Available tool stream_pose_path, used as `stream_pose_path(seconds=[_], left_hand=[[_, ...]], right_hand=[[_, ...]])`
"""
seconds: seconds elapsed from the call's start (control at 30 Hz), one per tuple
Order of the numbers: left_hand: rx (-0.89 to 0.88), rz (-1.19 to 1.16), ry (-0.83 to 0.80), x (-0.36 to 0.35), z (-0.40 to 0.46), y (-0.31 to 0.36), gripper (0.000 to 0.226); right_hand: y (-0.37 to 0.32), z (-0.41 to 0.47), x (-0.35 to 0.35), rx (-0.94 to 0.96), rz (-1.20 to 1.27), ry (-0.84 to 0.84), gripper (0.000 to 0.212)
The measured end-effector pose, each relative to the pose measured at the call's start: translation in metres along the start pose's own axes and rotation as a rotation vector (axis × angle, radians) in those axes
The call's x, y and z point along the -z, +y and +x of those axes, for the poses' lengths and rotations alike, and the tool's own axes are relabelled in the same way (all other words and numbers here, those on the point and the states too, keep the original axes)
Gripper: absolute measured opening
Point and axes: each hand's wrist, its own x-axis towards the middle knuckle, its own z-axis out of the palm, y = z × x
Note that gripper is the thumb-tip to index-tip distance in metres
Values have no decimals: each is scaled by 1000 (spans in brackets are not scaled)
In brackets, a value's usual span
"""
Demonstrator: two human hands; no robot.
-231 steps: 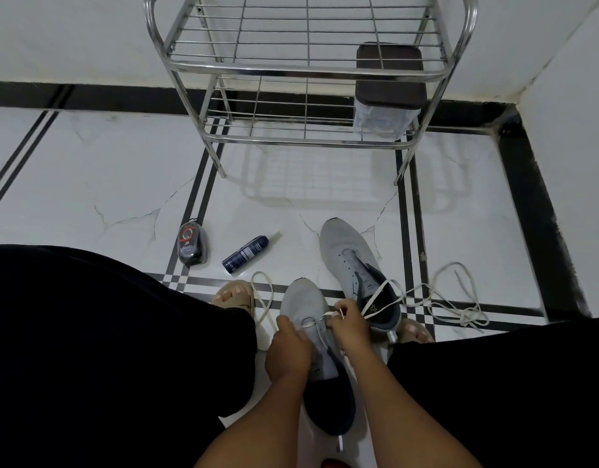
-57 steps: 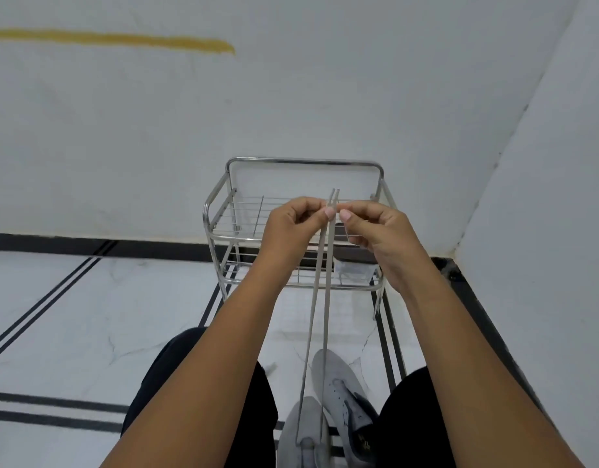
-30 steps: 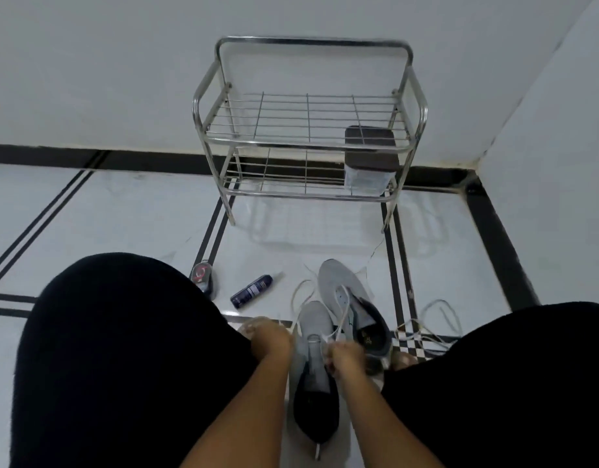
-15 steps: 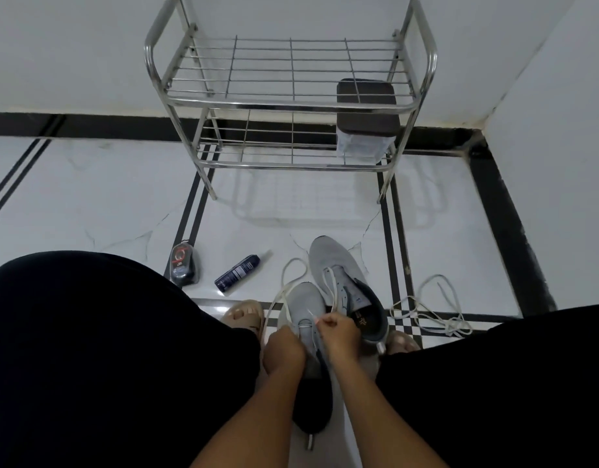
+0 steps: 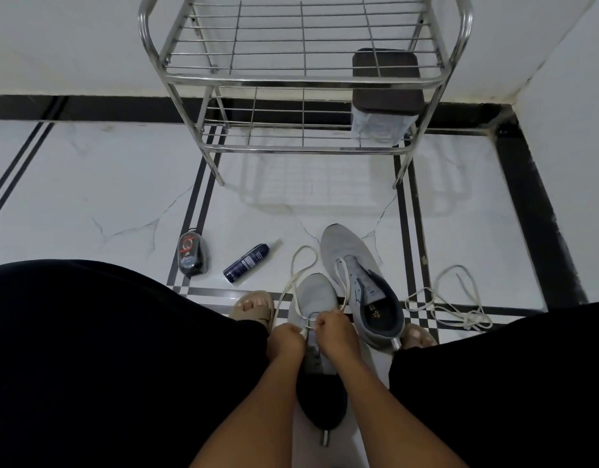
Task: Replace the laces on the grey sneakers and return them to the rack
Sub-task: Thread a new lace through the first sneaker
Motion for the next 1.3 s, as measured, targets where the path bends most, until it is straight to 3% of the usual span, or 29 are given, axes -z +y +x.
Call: stream_pose_path(seconds=[0.53,0.7,0.8,0.93,1.07,1.13,1.23,1.3], left_hand=[[-71,31,-3,-1,-8,1,26],[-104,-56,-24,-2,-2,1,17],[-98,-56,-39,-4,1,3,20],[-54,-97,13,-7,-3,5,10],[51,-391,187,21,1,21,20],[61,-664,277,51,5,38,31],[-99,-1011,640,117,-14,80,30],[-328,-1093,662,149,-38,101,19]], right_hand=[[2,-2,-2,74,-121,11,23],[5,-6,-2,78,-175,28,23],[7,-15,-2,9,-156,66,30],[16,-29,4,-244,-130,106,35],[22,-28,7,-374,-45,-41,31],[25,-26,8,-442,19,-58,32],[25,-26,10,-493,39,-84,33],[24,-25,10,-482,21,-81,33]])
